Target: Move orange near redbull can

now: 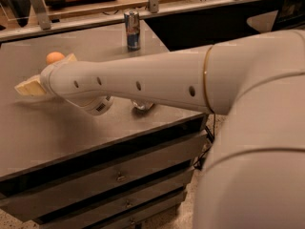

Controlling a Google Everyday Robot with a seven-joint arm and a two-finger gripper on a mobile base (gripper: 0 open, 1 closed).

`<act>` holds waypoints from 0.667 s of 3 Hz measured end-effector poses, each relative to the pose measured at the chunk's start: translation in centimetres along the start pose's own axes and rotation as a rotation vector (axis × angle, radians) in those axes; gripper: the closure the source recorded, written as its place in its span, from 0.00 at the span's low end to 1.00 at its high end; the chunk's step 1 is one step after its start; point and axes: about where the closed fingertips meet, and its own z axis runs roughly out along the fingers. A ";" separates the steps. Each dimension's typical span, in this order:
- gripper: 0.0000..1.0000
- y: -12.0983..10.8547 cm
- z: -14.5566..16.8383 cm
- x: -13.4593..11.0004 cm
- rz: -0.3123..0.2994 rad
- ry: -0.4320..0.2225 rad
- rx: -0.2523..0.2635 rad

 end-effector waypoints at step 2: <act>0.00 -0.8 3.3 -2.1 0.093 -0.107 -0.027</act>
Offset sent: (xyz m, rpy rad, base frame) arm 0.0457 0.0215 0.0082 0.1985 -0.0175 0.0158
